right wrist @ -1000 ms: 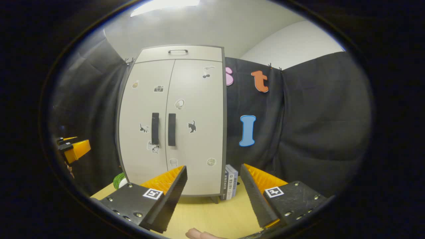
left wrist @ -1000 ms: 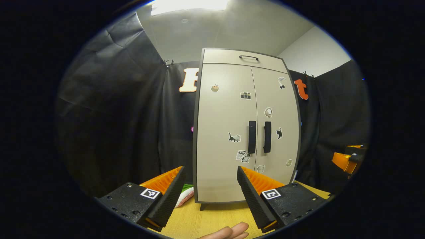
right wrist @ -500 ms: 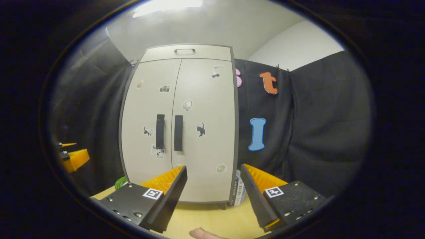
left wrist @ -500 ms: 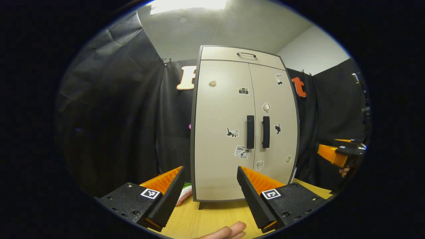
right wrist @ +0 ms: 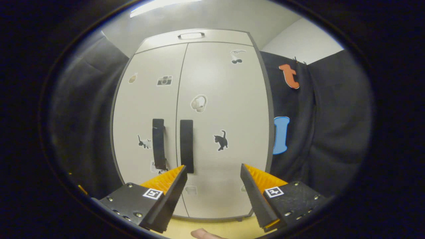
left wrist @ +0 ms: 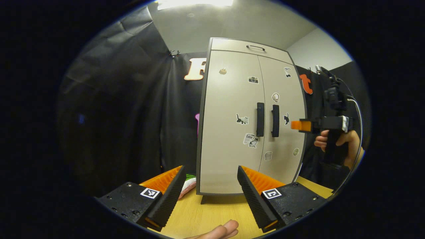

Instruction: Open the right door of the double-door shoe cabinet with the right hand, and open the left door with the left hand.

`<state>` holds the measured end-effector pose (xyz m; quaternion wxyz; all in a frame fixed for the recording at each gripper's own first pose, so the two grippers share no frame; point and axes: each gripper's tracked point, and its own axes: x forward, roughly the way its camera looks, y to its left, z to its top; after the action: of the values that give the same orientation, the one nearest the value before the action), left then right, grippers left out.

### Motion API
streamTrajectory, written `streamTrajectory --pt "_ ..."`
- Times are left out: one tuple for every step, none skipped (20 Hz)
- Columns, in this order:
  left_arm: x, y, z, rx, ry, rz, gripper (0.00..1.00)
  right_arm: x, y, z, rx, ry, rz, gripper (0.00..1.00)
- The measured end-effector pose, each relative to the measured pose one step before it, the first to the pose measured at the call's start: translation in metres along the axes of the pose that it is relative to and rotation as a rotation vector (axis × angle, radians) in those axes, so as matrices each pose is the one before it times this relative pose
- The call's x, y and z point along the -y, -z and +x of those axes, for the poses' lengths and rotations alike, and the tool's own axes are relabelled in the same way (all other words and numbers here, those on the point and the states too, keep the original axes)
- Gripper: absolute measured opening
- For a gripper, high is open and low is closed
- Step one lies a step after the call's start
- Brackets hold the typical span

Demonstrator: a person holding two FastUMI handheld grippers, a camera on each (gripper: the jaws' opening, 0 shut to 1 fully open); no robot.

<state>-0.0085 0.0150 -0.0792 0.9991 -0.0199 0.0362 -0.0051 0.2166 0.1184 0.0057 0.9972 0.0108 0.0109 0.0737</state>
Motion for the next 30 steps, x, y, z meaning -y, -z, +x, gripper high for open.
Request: streamTrajectory --pt "-0.00123 0.00963 -0.00324 -0.01637 0.00162 -0.00788 0.93 -0.00591 -0.00221 0.01249 -0.00277 -0.00232 -0.00037 0.96" --pt "-0.00001 0.00773 -0.00326 -0.01387 0.00846 -0.00100 0.96 -0.00965 -0.00019 0.01070 -0.00483 -0.01629 0.00244 0.96" --pt "0.00010 0.00617 -0.00197 -0.00942 0.00513 -0.00056 0.96 -0.00510 -0.00060 0.00986 -0.00322 -0.00070 0.01106 0.96" --pt "0.00010 0.00379 0.00033 -0.00733 0.01000 0.01038 0.96 -0.00585 -0.00126 0.00912 -0.00001 -0.00690 0.01247 0.96" --pt "-0.00025 0.00456 -0.00015 -0.00687 0.00660 0.01334 0.96 -0.00916 -0.00184 0.00724 -0.00536 -0.02568 0.00430 0.96" --pt "-0.00181 0.00364 -0.00014 -0.00844 0.00043 0.01336 0.96 -0.00538 -0.00022 0.00519 0.00103 -0.00606 -0.01295 0.96" --pt "-0.00371 0.00191 -0.00261 -0.00010 -0.00219 0.00550 0.96 -0.00727 -0.00381 0.00507 0.01556 -0.01691 -0.01511 0.95" --pt "-0.00145 -0.00056 0.00076 0.00362 -0.00142 -0.00231 0.96 -0.00314 -0.00093 0.00575 0.00941 0.00614 -0.02707 0.95" --pt "-0.00224 0.00049 0.00069 -0.00081 -0.00229 -0.00532 1.00 0.00065 0.00133 0.00529 -0.00392 0.01908 -0.02923 0.93" --pt "-0.00162 0.00091 0.00088 -0.00015 -0.00276 -0.00079 0.96 -0.00457 0.00488 0.00461 -0.01155 -0.00218 -0.00730 0.89" --pt "-0.00194 -0.00018 0.00184 -0.00034 -0.00527 0.00092 0.96 -0.00174 0.00028 0.00310 -0.00367 0.00376 0.00471 0.80" --pt "-0.00143 0.00086 0.00135 -0.00351 -0.00438 0.00068 0.96 0.00050 0.00163 0.00506 0.00705 0.02058 0.03319 0.77" --pt "-0.00009 0.00027 0.00065 -0.00336 -0.00099 0.00001 0.96 0.00195 -0.00063 0.00245 -0.00041 0.01919 0.04277 0.54" --pt "0.00188 0.00112 0.00121 -0.00828 0.00382 0.00471 0.96 0.00034 0.00067 0.00164 -0.00368 0.01130 0.03663 0.39" --pt "0.00089 0.00121 0.00057 -0.00840 0.00057 0.00842 0.96 0.00099 -0.00016 0.00182 -0.00173 0.00601 0.01680 0.34" --pt "-0.00132 -0.00006 0.00050 -0.00362 -0.00715 0.00720 0.96 -0.00133 0.00105 -0.00023 -0.00798 0.00335 -0.00807 0.34" --pt "-0.00007 -0.00112 0.00030 -0.00054 -0.00687 0.00083 0.96 0.00126 -0.00208 -0.00032 0.00745 -0.00410 -0.01697 0.24" --pt "0.00069 0.00043 -0.00078 -0.00422 -0.00190 -0.00397 0.96 -0.00021 0.00380 -0.00026 -0.01553 -0.00758 0.01993 0.24" --pt "0.00179 -0.00040 0.00081 -0.00313 -0.00217 -0.00502 0.96 -0.00044 -0.00052 -0.00312 -0.00694 -0.01562 0.02666 0.14" --pt "0.00078 0.00062 0.00047 -0.00344 -0.00237 -0.00303 0.96 0.00138 -0.00087 -0.00184 -0.00331 -0.01696 -0.00966 0.14" --pt "0.00152 -0.00021 0.00049 0.00340 -0.00073 -0.00290 0.96 0.00067 -0.00163 -0.00530 0.00348 -0.02151 -0.01474 0.14" --pt "0.00137 0.00023 -0.00042 0.00114 -0.00110 -0.00628 0.97 0.00024 -0.00011 -0.00735 -0.00423 -0.02732 0.00000 0.13" --pt "0.00166 0.00050 -0.00056 -0.00491 -0.00219 -0.00718 0.97 0.00134 -0.00117 -0.00839 -0.00693 -0.02588 0.01468 0.14" --pt "0.00083 0.00076 -0.00007 -0.00307 -0.00141 -0.00157 0.96 0.00246 0.00115 -0.00876 -0.00648 -0.02414 0.00474 0.14" --pt "0.00132 -0.00126 -0.00005 -0.00053 -0.00113 0.00438 0.96 0.00306 -0.00076 -0.00900 -0.00212 -0.02188 -0.00865 0.13" --pt "0.00174 -0.00085 -0.00019 0.00094 -0.00243 0.00574 0.96 -0.00018 -0.00181 -0.00591 -0.00389 -0.01938 -0.00604 0.13" --pt "0.00263 -0.00012 0.00011 0.00246 0.00278 0.00316 0.96 0.00210 -0.00083 -0.00729 -0.00373 -0.01826 -0.00150 0.13" --pt "0.00438 -0.00214 -0.00023 0.00363 0.00928 0.00092 0.97 0.00344 0.00120 -0.01026 -0.00470 -0.01553 0.00337 0.13" --pt "0.00458 -0.00185 -0.00138 0.00282 0.01040 0.00175 0.97 0.00292 -0.00176 -0.00812 -0.00189 -0.01398 0.00050 0.13" --pt "0.00231 -0.00149 -0.00335 0.00347 0.00465 0.00134 0.97 0.00340 -0.00107 -0.00815 -0.00334 -0.01686 -0.00038 0.13"
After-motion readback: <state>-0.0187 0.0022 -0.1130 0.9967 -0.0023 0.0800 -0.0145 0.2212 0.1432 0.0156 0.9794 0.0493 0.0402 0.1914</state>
